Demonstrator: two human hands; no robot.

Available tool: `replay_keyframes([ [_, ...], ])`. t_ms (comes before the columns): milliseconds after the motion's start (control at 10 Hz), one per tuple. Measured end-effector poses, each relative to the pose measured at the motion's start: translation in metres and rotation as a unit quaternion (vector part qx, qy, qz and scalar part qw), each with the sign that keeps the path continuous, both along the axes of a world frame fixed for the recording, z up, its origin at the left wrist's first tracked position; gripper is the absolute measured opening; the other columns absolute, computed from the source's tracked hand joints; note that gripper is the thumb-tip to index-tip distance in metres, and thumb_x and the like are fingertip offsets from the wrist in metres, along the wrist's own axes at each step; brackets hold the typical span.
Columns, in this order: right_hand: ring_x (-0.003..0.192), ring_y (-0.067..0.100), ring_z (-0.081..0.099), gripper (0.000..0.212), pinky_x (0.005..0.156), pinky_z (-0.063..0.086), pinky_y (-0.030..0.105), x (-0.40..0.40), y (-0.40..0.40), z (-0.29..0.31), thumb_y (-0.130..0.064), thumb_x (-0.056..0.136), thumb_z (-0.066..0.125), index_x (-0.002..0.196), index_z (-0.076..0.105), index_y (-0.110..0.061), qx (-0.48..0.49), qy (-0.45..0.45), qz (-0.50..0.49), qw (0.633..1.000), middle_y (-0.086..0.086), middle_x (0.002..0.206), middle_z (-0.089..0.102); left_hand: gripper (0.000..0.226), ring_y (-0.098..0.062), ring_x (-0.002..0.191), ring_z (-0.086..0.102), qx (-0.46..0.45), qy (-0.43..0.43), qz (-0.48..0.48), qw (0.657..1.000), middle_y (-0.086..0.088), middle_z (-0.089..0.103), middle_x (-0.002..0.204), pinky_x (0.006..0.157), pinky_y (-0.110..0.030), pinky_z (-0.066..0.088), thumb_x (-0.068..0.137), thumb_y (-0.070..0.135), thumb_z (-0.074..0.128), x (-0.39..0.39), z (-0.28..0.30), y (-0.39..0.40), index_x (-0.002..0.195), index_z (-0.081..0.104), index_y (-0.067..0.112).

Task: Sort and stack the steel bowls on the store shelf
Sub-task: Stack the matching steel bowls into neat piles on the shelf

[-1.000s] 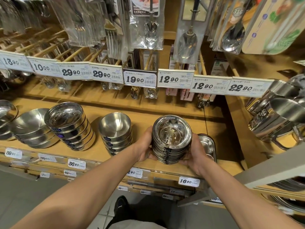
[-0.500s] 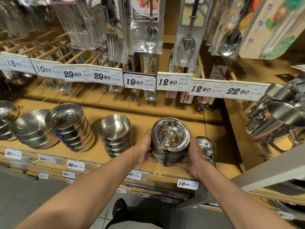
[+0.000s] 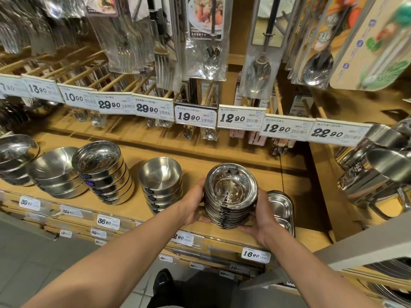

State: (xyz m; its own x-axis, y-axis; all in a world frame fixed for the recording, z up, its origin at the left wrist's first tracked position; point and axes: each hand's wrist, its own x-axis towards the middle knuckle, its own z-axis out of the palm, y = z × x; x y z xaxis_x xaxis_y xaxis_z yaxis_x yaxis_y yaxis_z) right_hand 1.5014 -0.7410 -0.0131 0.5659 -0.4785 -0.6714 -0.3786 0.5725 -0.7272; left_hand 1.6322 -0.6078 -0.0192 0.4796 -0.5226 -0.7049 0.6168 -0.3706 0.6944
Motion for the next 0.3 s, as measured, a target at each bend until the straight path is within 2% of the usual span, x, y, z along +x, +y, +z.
replay_keyframes([
  [100,0.119,0.026,0.05,0.039,0.078,0.054,0.047,-0.001,0.003,0.001,-0.066,0.095,0.04,0.112,0.059,-0.036,0.002,-0.001,-0.002,1.0,0.004,0.13,0.054,0.057,-0.026,0.114,0.056,-0.003,0.006,0.024,1.0,-0.009,0.057,0.133,0.088,-0.049,0.055,0.096,0.063,0.031,0.001,0.007,0.007,0.13,0.058,0.027],
  [200,0.129,0.028,0.049,0.039,0.09,0.051,0.053,-0.006,0.001,0.003,-0.058,0.102,0.034,0.117,0.059,-0.031,0.002,0.015,-0.017,1.0,0.007,0.14,0.054,0.049,-0.018,0.106,0.058,0.012,-0.007,0.054,0.998,-0.006,0.06,0.126,0.079,-0.038,0.053,0.103,0.054,0.03,-0.003,0.015,0.017,0.133,0.051,0.022],
  [300,0.133,0.031,0.047,0.047,0.104,0.046,0.056,-0.016,0.001,0.005,-0.051,0.105,0.036,0.14,0.05,-0.022,-0.017,0.052,-0.052,0.997,0.011,0.145,0.052,0.031,-0.012,0.098,0.059,0.034,-0.039,0.053,0.997,-0.002,0.062,0.118,0.07,-0.032,0.053,0.104,0.041,0.042,-0.018,0.021,0.042,0.12,0.058,0.019],
])
